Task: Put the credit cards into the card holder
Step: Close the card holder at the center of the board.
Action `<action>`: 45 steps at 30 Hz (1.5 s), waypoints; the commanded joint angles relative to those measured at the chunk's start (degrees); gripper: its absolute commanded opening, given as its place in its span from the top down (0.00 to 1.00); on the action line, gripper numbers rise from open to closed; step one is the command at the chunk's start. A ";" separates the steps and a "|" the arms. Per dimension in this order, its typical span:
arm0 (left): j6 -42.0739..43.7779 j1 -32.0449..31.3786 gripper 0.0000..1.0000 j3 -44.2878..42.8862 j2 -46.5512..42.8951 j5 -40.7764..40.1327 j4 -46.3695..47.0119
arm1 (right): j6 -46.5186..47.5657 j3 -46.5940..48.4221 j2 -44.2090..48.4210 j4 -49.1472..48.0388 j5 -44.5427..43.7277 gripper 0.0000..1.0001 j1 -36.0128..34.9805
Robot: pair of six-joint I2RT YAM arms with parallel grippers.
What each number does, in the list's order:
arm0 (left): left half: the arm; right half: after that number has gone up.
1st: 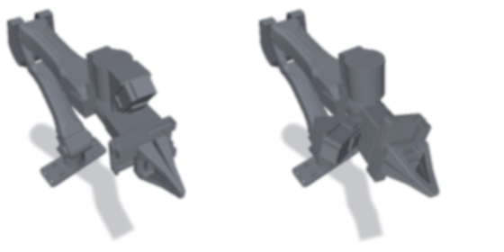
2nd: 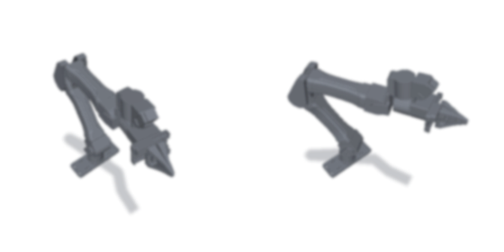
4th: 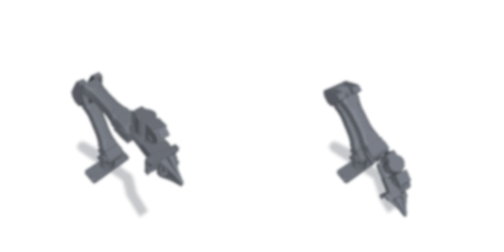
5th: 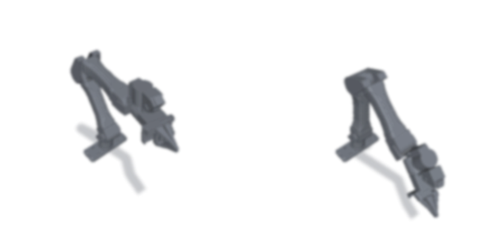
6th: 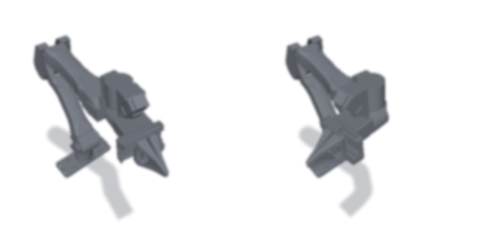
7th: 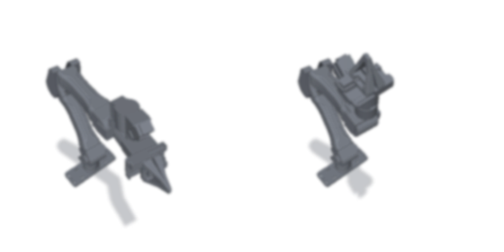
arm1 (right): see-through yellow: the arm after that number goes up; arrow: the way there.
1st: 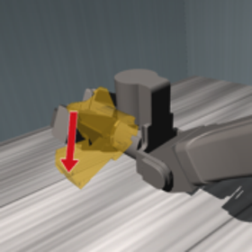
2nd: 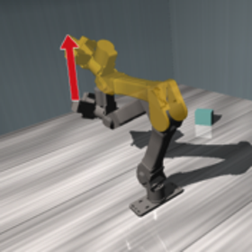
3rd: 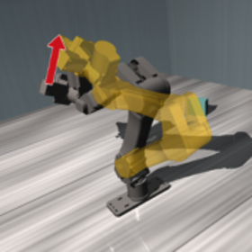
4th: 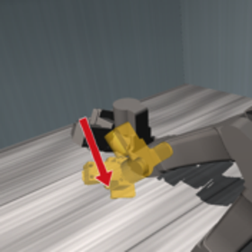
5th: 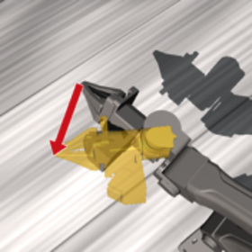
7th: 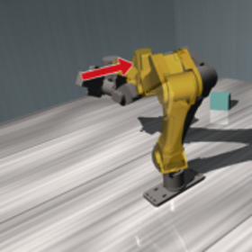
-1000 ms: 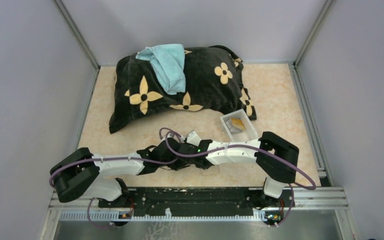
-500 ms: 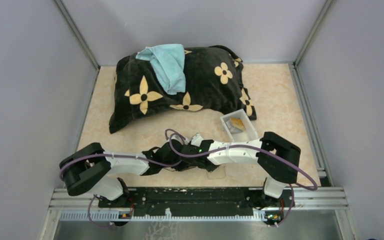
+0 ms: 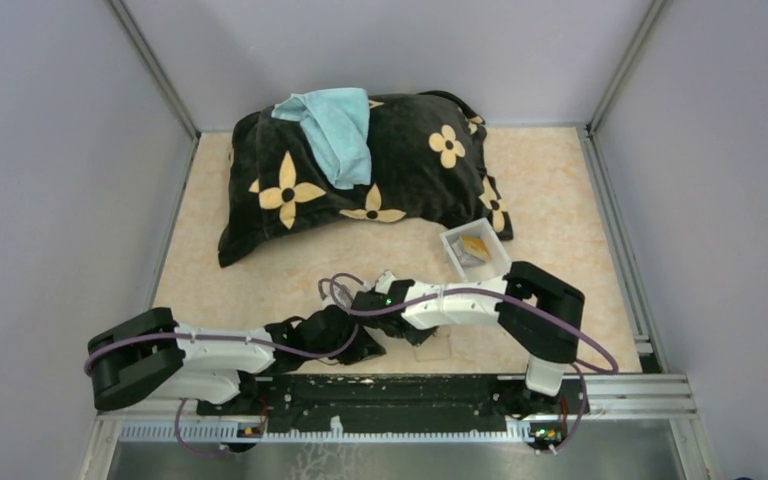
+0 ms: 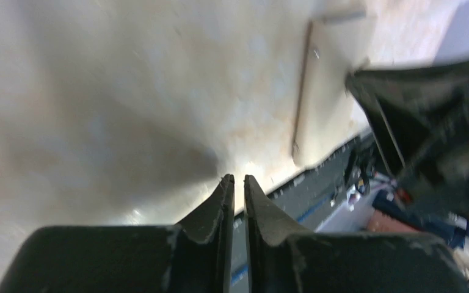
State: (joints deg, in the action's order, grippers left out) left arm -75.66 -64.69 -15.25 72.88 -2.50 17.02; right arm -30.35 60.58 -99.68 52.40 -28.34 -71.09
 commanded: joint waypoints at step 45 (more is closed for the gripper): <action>-25.14 -7.27 0.52 -6.89 -13.53 -37.54 -37.51 | 11.25 28.07 -20.16 -15.03 7.82 1.00 9.07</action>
State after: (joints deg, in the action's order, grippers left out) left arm -100.47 -72.93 -19.20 59.99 -34.63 -12.69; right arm -19.88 91.77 -120.73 38.09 -20.93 -63.02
